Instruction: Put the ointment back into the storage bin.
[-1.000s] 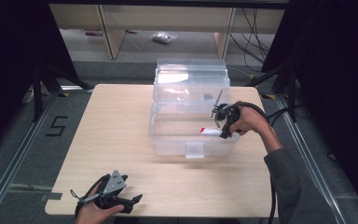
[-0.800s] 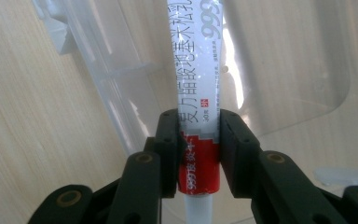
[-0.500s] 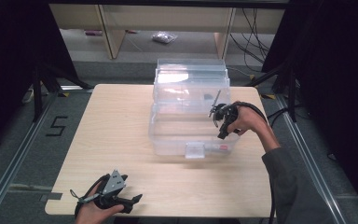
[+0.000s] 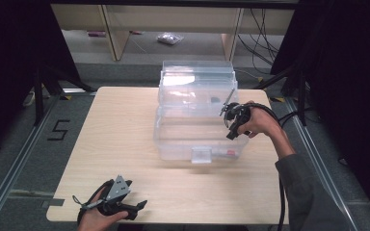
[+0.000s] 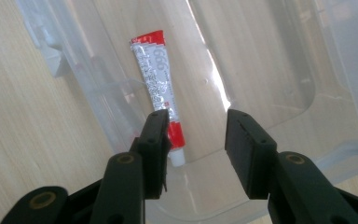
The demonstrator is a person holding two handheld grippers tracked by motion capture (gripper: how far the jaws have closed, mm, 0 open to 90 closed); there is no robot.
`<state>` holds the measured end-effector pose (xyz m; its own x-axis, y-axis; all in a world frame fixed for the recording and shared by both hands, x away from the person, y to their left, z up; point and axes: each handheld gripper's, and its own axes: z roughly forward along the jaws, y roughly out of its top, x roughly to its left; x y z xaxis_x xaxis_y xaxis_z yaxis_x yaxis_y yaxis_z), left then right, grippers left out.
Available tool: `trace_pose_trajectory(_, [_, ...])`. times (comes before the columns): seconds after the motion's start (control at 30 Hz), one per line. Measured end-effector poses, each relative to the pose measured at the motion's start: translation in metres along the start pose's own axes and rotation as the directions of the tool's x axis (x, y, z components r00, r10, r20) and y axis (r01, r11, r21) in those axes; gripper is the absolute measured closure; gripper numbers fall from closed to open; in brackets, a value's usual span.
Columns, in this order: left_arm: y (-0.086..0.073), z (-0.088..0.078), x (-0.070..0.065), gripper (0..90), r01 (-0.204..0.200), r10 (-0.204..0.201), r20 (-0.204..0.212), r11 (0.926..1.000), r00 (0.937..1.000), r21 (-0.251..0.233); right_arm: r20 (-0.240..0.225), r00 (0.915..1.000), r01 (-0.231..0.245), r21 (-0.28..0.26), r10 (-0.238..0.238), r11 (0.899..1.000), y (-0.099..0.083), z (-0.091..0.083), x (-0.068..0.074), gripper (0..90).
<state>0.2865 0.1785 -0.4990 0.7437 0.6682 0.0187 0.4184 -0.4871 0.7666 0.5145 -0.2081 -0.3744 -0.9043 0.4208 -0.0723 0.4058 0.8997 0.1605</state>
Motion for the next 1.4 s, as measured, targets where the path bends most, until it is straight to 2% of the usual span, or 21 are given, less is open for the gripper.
trace_pose_trajectory(0.07, [0.000, 0.000, 0.000, 15.1, -0.003, 0.003, -0.007, 1.0000, 1.0000, -0.002, -0.015, 0.9999, 0.005, -0.019, -0.005, 1.000, 0.000, -0.001, 0.000, 58.3])
trace_pose_trajectory(0.23, [0.000, 0.000, 0.001, 15.1, -0.004, 0.004, -0.007, 1.0000, 1.0000, -0.003, -0.009, 0.9999, -0.006, -0.042, 0.006, 0.999, -0.001, -0.004, 0.000, 56.5])
trace_pose_trajectory(0.27, [0.000, 0.000, 0.000, 15.1, -0.004, 0.004, -0.008, 1.0000, 1.0000, -0.002, -0.002, 0.9995, -0.030, -0.039, 0.030, 0.999, -0.001, -0.005, 0.001, 55.6])
trace_pose_trajectory(0.37, [0.000, 0.000, 0.000, 15.1, -0.001, 0.001, -0.007, 1.0000, 1.0000, -0.003, -0.007, 0.9998, -0.018, -0.050, 0.018, 0.999, -0.002, -0.006, 0.001, 54.7])
trace_pose_trajectory(0.4, [0.000, 0.000, 0.000, 15.1, -0.003, 0.003, -0.007, 1.0000, 1.0000, -0.003, -0.007, 0.9989, -0.046, -0.042, 0.046, 0.998, -0.002, -0.008, 0.003, 53.4])
trace_pose_trajectory(0.43, [0.000, 0.000, 0.000, 15.1, -0.003, 0.003, -0.007, 1.0000, 1.0000, -0.003, -0.007, 0.9997, -0.023, -0.047, 0.023, 0.999, -0.003, -0.008, 0.002, 53.4])
trace_pose_trajectory(0.47, [0.000, 0.001, 0.001, 15.1, -0.002, 0.002, -0.006, 1.0000, 1.0000, -0.004, -0.007, 0.9997, -0.023, -0.047, 0.023, 0.999, -0.003, -0.008, 0.002, 53.4])
trace_pose_trajectory(0.53, [0.000, 0.000, 0.000, 15.1, -0.002, 0.002, -0.007, 1.0000, 1.0000, -0.002, -0.003, 0.9988, -0.048, -0.051, 0.048, 0.998, -0.003, -0.010, 0.004, 52.0])
trace_pose_trajectory(0.57, [0.000, 0.000, 0.000, 15.1, -0.002, 0.002, -0.007, 1.0000, 1.0000, -0.002, -0.007, 0.9993, -0.036, -0.055, 0.036, 0.998, -0.004, -0.011, 0.003, 51.7])
trace_pose_trajectory(0.7, [0.000, 0.000, 0.000, 15.1, 0.005, -0.005, -0.001, 1.0000, 1.0000, -0.004, -0.003, 0.9986, -0.052, -0.068, 0.052, 0.996, -0.005, -0.014, 0.005, 50.2])
trace_pose_trajectory(0.73, [0.000, 0.001, 0.000, 15.1, 0.002, -0.002, -0.005, 1.0000, 1.0000, -0.004, 0.003, 0.9972, -0.074, -0.069, 0.075, 0.995, -0.006, -0.017, 0.007, 48.8])
trace_pose_trajectory(0.9, [0.000, 0.001, 0.000, 15.1, 0.008, -0.008, 0.000, 1.0000, 1.0000, -0.005, 0.019, 0.9981, -0.058, -0.081, 0.059, 0.995, -0.007, -0.021, 0.009, 47.0])
trace_pose_trajectory(0.93, [0.000, 0.001, -0.001, 15.1, 0.017, -0.017, 0.001, 0.9998, 0.9999, -0.012, 0.017, 0.9976, -0.066, -0.097, 0.068, 0.993, -0.008, -0.023, 0.011, 44.8])
trace_pose_trajectory(1.0, [0.000, 0.001, 0.000, 15.1, 0.009, -0.009, -0.001, 1.0000, 1.0000, -0.004, 0.012, 0.9970, -0.074, -0.113, 0.076, 0.991, -0.008, -0.025, 0.013, 43.9])
trace_pose_trajectory(1.1, [0.000, 0.001, -0.001, 15.1, 0.017, -0.017, 0.001, 0.9998, 0.9999, -0.012, 0.019, 0.9963, -0.081, -0.108, 0.084, 0.991, -0.009, -0.027, 0.015, 42.9])
trace_pose_trajectory(1.13, [0.000, 0.001, -0.001, 15.1, 0.018, -0.018, 0.000, 0.9998, 0.9998, -0.013, 0.029, 0.9979, -0.054, -0.121, 0.058, 0.991, -0.009, -0.028, 0.015, 42.2])
trace_pose_trajectory(1.17, [0.000, 0.001, 0.000, 15.1, 0.009, -0.009, -0.001, 0.9999, 1.0000, -0.005, 0.038, 0.9958, -0.078, -0.119, 0.083, 0.990, -0.009, -0.029, 0.017, 40.9])
trace_pose_trajectory(1.2, [0.000, 0.001, 0.000, 15.1, 0.008, -0.008, -0.001, 0.9999, 1.0000, -0.006, 0.039, 0.9974, -0.055, -0.119, 0.060, 0.991, -0.009, -0.029, 0.016, 39.3])
trace_pose_trajectory(1.23, [0.000, 0.001, 0.000, 15.1, 0.008, -0.008, -0.001, 0.9999, 1.0000, -0.006, 0.039, 0.9974, -0.055, -0.119, 0.060, 0.991, -0.009, -0.029, 0.016, 39.3])
trace_pose_trajectory(1.4, [0.000, 0.001, 0.000, 15.1, 0.005, -0.005, -0.008, 1.0000, 1.0000, -0.005, 0.042, 0.9946, -0.088, -0.144, 0.095, 0.986, -0.013, -0.030, 0.022, 35.7])
